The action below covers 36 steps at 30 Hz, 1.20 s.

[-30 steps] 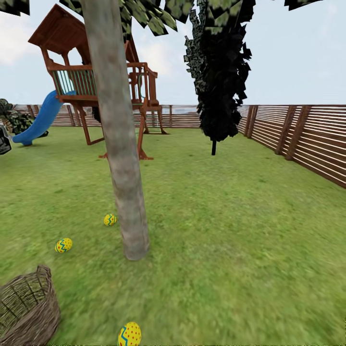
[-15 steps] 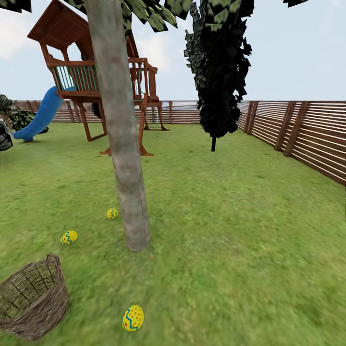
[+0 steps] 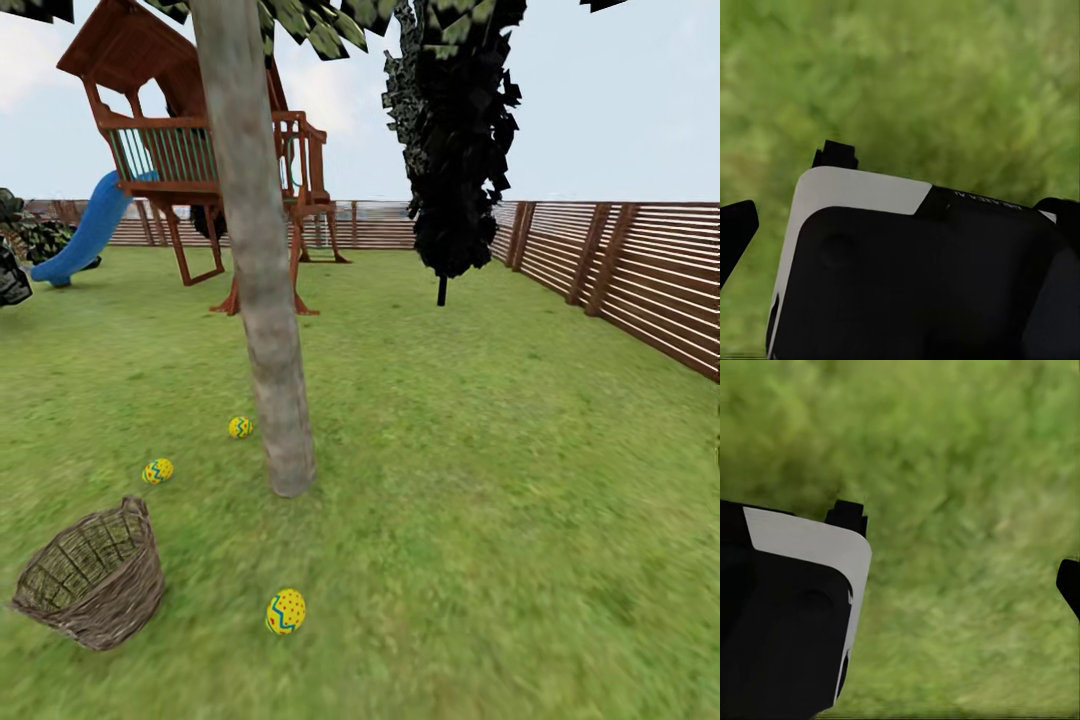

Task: Take the three Easter eggs out of the wicker basket on the lawn in the garden, then place them on the lawn next to a single tree (choose any tree) so that all three eggs are next to the same tree and none are left in the basket.

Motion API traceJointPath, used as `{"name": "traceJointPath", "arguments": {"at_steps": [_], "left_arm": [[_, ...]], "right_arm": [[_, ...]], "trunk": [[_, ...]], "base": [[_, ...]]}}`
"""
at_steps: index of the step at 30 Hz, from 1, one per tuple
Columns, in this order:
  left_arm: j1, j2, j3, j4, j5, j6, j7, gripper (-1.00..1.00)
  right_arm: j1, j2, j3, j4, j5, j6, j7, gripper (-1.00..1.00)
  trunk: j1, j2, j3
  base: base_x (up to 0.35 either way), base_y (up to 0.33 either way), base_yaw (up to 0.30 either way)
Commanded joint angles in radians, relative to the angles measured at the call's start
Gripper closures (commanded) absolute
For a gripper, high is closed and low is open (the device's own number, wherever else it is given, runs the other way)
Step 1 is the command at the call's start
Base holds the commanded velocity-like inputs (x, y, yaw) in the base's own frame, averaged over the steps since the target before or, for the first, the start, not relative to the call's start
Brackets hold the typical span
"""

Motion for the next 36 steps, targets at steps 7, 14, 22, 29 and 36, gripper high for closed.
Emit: {"name": "traceJointPath", "arguments": {"at_steps": [7,14,22,29,36], "left_arm": [[-0.001,0.001,0.008,0.002,-0.005,-0.003,-0.002,-1.0],[-0.001,0.001,0.008,0.002,-0.005,-0.003,-0.002,-1.0],[-0.001,-0.003,0.008,0.002,-0.005,-0.003,-0.002,-1.0],[-0.001,-0.011,0.008,0.003,-0.005,-0.003,0.002,-1.0],[0.006,-0.017,0.008,0.003,-0.005,-0.002,0.002,-1.0]], "right_arm": [[-0.001,-0.001,0.003,0.001,0.006,0.001,0.005,-1.0],[-0.001,-0.001,0.003,0.001,0.006,0.001,0.005,-1.0],[-0.001,0.0,0.003,0.001,0.007,0.001,0.005,-1.0],[0.0,0.0,0.003,0.001,0.007,0.003,0.005,-1.0],[0.002,0.001,0.003,0.001,0.007,0.003,0.005,-1.0]], "trunk": [[-0.028,0.048,0.009],[-0.051,0.09,0.017],[-0.07,0.125,0.019],[-0.097,0.174,0.03],[-0.123,0.223,0.04]], "base": [[-0.344,0.0,-0.068],[-0.254,0.0,-0.083],[-0.016,0.0,-0.087],[-0.098,0.0,-0.096],[-0.327,0.0,-0.097]]}}
